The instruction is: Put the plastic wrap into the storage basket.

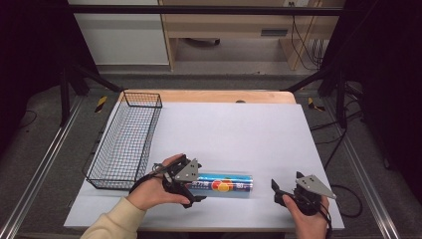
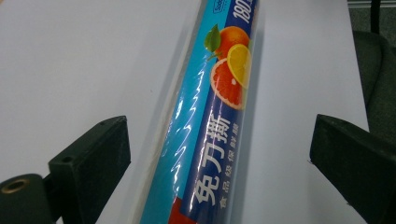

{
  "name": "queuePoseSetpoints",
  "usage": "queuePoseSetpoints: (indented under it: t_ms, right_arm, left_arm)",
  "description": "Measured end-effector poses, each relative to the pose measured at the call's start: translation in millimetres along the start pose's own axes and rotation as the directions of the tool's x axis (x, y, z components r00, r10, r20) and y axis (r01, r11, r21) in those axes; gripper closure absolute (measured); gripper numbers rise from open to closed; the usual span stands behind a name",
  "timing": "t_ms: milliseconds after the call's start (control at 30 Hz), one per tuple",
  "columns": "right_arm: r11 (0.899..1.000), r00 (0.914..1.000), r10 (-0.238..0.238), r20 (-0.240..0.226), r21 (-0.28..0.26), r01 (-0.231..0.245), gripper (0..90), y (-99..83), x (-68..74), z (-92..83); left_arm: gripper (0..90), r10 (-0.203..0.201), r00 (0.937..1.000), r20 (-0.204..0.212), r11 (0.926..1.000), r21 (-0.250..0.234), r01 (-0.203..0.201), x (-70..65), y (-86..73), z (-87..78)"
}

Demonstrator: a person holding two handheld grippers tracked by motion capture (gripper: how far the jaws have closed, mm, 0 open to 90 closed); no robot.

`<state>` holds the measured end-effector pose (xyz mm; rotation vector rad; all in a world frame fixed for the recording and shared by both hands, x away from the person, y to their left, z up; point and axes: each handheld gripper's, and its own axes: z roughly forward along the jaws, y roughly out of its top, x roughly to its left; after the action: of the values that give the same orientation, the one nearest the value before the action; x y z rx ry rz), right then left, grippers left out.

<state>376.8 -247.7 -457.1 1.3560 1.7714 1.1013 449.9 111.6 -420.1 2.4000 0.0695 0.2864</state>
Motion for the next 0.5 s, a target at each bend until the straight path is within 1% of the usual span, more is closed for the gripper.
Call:
queuePoseSetpoints:
  t_ms: [33, 67, 133, 167, 200, 267, 300, 333, 400, 433, 500]
  right_arm:
    - [1.000, 1.0000, 0.000, 0.000, 0.000, 0.000, 12.1, 0.0, 0.0, 0.0]
    - [1.000, 1.0000, -0.002, -0.003, 0.000, 0.002, 12.2, 0.1, 0.3, 0.2]
    - [1.000, 1.0000, -0.002, -0.006, 0.002, 0.002, 12.2, -0.1, 0.5, 0.3]
    - [1.000, 1.0000, -0.001, -0.006, 0.002, 0.001, 12.1, -0.1, 0.7, 0.2]
    - [1.000, 1.0000, -0.002, -0.007, 0.002, 0.002, 12.2, 0.0, 0.8, 0.1]
    - [1.000, 0.9999, -0.004, -0.010, 0.005, 0.004, 12.1, -0.4, 0.9, 0.5]
    - [1.000, 0.9999, -0.004, -0.010, 0.005, 0.004, 12.1, -0.4, 0.9, 0.5]
    - [1.000, 0.9999, -0.006, -0.010, 0.006, 0.006, 12.1, -0.6, 1.2, 1.2]
    - [1.000, 0.9999, -0.004, -0.014, 0.012, 0.004, 12.1, -0.5, 1.6, 1.6]
    - [1.000, 0.9999, -0.006, -0.015, 0.012, 0.006, 12.1, -0.5, 1.8, 2.2]
    - [1.000, 0.9999, -0.004, -0.015, 0.014, 0.004, 12.1, -0.4, 2.1, 2.6]
  left_arm:
    - [6.2, 0.000, 1.0000, 0.000, 1.0000, 0.000, 0.000, 0.0, 0.0, 0.0]
    - [6.8, 0.015, 0.9999, -0.005, 0.9999, 0.009, -0.015, 1.4, 0.8, 1.3]
    - [7.4, 0.032, 0.9995, 0.004, 0.9994, 0.011, -0.032, 4.8, 1.9, 5.3]
    - [7.4, 0.032, 0.9995, 0.004, 0.9994, 0.011, -0.032, 4.8, 1.9, 5.3]
    - [7.6, 0.043, 0.9990, 0.009, 0.9989, 0.020, -0.043, 5.8, 0.7, 9.9]
    - [8.3, 0.050, 0.9986, 0.013, 0.9977, 0.045, -0.051, 6.7, -2.5, 15.2]
    - [9.4, 0.050, 0.9986, 0.013, 0.9977, 0.045, -0.051, 6.7, -2.5, 15.2]
    - [10.3, 0.039, 0.9991, 0.017, 0.9980, 0.050, -0.040, 7.9, -5.3, 18.1]
    - [10.6, 0.031, 0.9994, 0.017, 0.9977, 0.059, -0.032, 9.0, -6.8, 20.5]
    - [11.3, 0.037, 0.9993, 0.010, 0.9971, 0.067, -0.038, 9.4, -7.4, 21.8]
    - [12.4, 0.035, 0.9993, 0.010, 0.9968, 0.072, -0.036, 10.1, -7.7, 23.1]
